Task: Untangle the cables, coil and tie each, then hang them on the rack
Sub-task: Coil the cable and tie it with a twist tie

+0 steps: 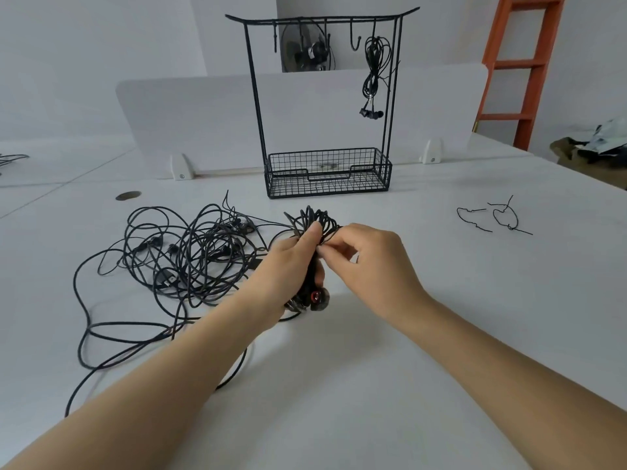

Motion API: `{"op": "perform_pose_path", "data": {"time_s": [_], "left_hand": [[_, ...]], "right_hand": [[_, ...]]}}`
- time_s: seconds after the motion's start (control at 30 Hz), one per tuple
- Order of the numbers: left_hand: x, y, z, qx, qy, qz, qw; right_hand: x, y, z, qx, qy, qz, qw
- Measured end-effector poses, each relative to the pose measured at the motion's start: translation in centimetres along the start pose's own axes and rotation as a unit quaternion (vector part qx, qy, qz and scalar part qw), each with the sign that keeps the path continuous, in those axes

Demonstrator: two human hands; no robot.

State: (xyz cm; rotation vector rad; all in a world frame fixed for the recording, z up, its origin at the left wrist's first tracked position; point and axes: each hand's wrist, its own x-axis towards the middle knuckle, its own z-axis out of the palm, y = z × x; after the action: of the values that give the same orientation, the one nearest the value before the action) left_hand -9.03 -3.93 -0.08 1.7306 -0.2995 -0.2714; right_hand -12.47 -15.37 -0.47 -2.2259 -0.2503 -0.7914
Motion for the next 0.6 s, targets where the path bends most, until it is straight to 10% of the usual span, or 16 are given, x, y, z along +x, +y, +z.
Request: {"op": "perform_pose_path", "data": {"time_s": [0.6], "left_hand": [[-0.3,-0.4,0.6,0.092,0.05,0.063,0.992]], "right_hand": [[0.8,-0.5,-0.8,0.277,-0.111,0.339,0.892]]}}
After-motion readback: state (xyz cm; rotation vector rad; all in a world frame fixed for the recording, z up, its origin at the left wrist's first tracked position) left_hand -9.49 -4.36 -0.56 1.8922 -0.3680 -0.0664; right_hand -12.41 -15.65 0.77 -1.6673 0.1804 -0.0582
